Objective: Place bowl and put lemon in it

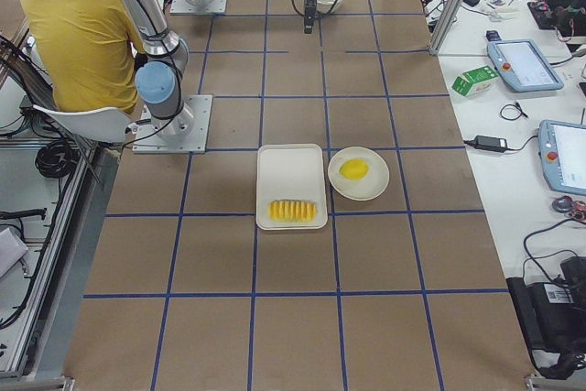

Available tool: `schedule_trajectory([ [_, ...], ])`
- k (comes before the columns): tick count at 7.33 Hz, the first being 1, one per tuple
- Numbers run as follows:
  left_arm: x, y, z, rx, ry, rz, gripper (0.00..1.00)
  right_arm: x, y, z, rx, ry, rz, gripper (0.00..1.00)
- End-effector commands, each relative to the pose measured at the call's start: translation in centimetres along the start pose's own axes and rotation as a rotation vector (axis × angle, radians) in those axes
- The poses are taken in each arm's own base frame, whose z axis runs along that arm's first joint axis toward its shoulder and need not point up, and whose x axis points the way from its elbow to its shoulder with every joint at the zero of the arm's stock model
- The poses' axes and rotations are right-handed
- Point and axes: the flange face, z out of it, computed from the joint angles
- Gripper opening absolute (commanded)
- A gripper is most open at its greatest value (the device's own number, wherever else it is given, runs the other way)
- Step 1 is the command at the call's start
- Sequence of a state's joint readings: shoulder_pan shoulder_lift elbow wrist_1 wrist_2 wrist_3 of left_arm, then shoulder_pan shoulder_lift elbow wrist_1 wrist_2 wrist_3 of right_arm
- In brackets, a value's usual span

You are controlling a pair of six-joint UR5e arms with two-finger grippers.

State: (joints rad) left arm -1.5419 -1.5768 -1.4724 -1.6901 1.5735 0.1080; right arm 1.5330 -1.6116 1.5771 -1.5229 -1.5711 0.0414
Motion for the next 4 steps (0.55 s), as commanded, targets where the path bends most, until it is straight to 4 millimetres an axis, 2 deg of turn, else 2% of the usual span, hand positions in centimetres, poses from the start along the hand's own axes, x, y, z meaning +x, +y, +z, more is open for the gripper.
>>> schedule_trajectory([
  [1,0.2,0.5,-0.4,0.009,0.002,0.002,1.00,0.0,0.0,0.0,0.001,0.000,-0.001,1.00],
  [2,0.2,0.5,-0.4,0.007,-0.004,0.004,1.00,0.0,-0.1,-0.2,0.007,0.001,-0.001,1.00],
  [3,0.3,1.3,-1.8,0.036,0.000,0.007,1.00,0.0,-0.3,-0.2,0.013,-0.001,-0.001,1.00],
  [4,-0.3,0.5,-1.8,0.037,0.008,-0.007,1.00,0.4,-0.9,0.5,0.002,0.013,-0.009,1.00],
])
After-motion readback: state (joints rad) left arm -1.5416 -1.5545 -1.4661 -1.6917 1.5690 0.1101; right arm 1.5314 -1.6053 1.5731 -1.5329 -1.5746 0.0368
